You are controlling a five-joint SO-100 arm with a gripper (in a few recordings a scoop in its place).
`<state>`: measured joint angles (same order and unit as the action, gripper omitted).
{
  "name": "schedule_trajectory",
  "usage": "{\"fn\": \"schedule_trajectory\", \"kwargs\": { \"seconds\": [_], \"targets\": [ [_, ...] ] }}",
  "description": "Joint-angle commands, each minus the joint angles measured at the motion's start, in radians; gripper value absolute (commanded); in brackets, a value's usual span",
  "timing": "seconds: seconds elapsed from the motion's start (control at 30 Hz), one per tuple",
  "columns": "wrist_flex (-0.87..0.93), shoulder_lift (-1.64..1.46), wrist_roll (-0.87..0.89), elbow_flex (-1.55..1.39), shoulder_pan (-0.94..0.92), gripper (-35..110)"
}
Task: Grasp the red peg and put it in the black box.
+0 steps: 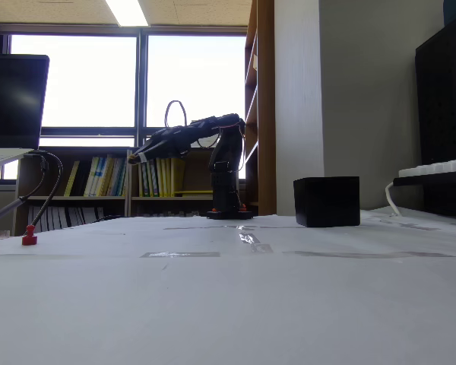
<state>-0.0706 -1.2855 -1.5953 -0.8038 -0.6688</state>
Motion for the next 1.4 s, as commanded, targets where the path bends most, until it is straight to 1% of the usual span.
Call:
{"fn": "schedule_trajectory", "kwargs": {
  "seconds": [0.0, 0.07, 0.17, 0.4, 0.53, 0.67, 0.97, 1.13, 1.37],
  "targets": [
    [-0.127, -0.081, 0.014, -0.13, -0.038, 1],
    [-0.199, -0.133, 0.025, -0.143, -0.051, 2],
    [-0.261, -0.19, 0.017, -0.158, -0.066, 2],
    [-0.489, -0.38, 0.006, -0.196, -0.087, 2],
    [-0.578, -0.488, 0.0, -0.227, -0.092, 2],
    [-0.727, -0.623, -0.031, -0.262, -0.089, 3],
    [-0.808, -0.778, -0.032, -0.29, -0.064, 3],
    [-0.966, -0.904, -0.014, -0.308, -0.051, 5],
    [-0.971, -1.026, -0.009, -0.402, -0.041, 7]
  ]
}}
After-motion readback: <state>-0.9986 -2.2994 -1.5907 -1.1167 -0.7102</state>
